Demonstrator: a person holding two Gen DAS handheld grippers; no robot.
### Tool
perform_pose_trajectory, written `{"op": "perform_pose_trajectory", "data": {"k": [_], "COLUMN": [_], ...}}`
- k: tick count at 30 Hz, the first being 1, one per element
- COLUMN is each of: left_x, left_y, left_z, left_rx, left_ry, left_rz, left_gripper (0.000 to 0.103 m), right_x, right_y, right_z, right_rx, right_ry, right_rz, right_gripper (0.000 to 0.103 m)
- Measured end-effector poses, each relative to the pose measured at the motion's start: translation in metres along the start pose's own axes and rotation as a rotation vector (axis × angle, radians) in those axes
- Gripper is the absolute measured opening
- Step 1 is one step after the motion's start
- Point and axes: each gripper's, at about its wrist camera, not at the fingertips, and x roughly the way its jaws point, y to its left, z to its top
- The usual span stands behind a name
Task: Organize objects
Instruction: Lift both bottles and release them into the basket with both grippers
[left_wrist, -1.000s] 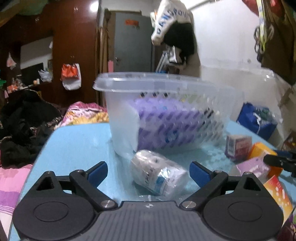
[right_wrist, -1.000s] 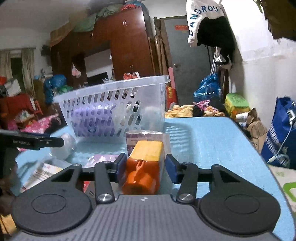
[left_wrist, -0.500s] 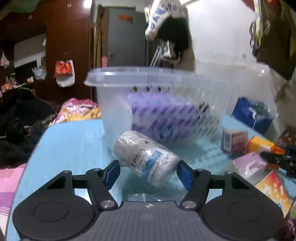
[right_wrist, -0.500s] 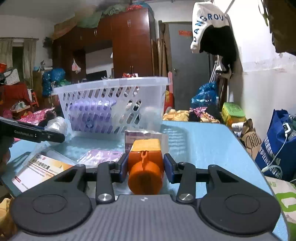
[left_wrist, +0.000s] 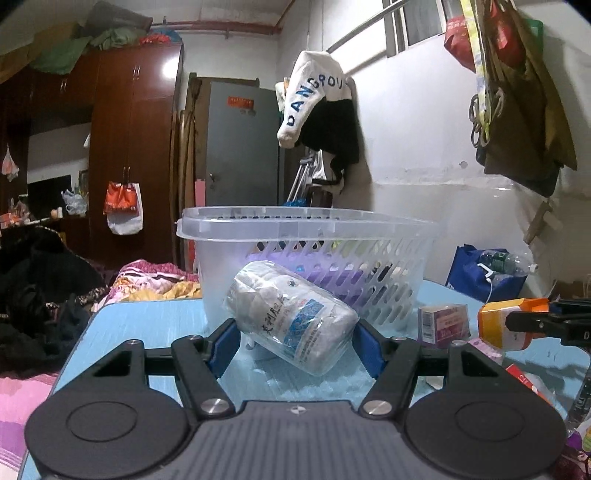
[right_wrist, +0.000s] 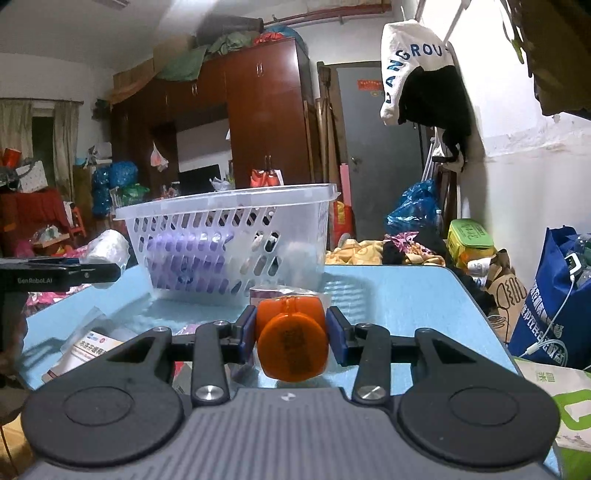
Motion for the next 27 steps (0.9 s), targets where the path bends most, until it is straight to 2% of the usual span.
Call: {"op": "perform_pose_trajectory", "data": {"k": [9,13,16,18,21,24,27], "left_x": [-0.016,-0.026,-0.024,-0.007,0.036,0.079,0.104], "left_y": [0.0,-0.004,-0.003,-0.002,0.003,0.007,0.007], "left_z": [0.006,0.041,0.08,0.106,0.133,0.139,0.133], "left_rx": [-0.022,-0.021,-0.012,-0.004,-0.022,-0.035,-0.035], "left_ry": [-0.088,-0.14,-0.158,-0.121,-0.003,0.089,0.138], "left_rz": [0.02,0.053,0.033,0.029,0.047,0.08,0.108], "left_gripper": [0.07,0.07,0.07,0.07,0.07,0.07,0.07], "right_x": [-0.015,-0.019,-0.009,0.005,0.047,0.105,0.15], "right_y": [-0.002,0.0,0.007,0.015,0.033,0.043,0.043], "right_z": [0.013,0.048,0.087,0.11,0.139,0.152,0.147], "right_rx": [0.018,0.027,0.009,-0.001,-0.056,-0.095,-0.097], "right_ry": [-0.054,-0.098,-0.139,-0.149,-0.129,-0.037,0.077], "right_rz": [0.028,0.082,0.104,0.126,0.119,0.076,0.045], "right_gripper": [0.044,0.044,0.044,0.044,0.044,0.044,0.044]}}
